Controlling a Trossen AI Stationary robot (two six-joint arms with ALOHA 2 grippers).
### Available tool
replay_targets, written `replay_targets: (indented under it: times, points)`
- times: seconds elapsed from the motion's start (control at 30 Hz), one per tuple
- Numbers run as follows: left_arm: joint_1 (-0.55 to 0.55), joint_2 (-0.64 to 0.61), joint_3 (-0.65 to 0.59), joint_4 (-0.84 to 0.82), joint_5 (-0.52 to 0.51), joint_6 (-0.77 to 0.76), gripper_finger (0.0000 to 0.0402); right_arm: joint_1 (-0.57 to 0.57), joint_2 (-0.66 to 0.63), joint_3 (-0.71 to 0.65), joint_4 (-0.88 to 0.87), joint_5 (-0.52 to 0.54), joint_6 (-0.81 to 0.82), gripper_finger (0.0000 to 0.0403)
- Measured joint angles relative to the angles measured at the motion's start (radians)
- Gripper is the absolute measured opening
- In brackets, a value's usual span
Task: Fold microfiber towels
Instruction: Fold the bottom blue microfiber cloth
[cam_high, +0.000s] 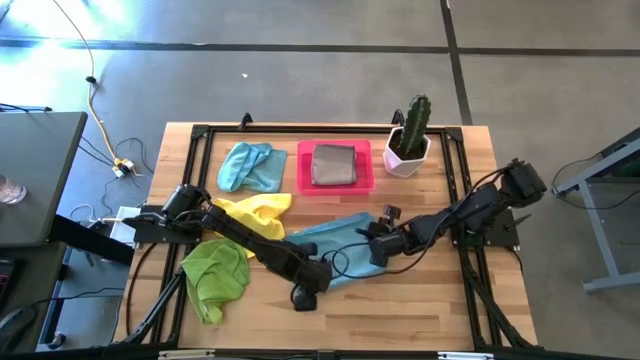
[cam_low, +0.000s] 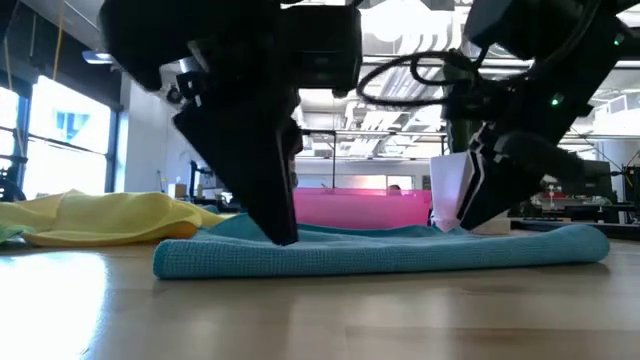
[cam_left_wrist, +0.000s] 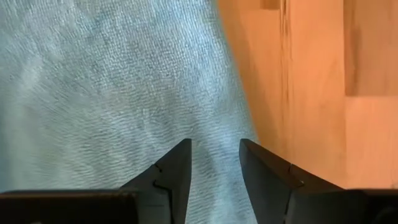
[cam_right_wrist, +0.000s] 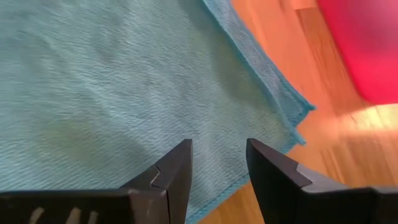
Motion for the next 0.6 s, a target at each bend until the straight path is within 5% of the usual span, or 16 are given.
replay_targets:
  times: [0.27,0.6]
  points:
    - [-0.001,-0.002,0.127,-0.351,-0.006,0.133,0.0126,0.082,-0.040,0.000,0.191,-0.004,0.085,0.0145]
    - [-0.100,-0.006,0.148,-0.599,-0.010,0.067,0.0126,0.149,0.113,0.002,0.675,0.024,-0.183,0.0145]
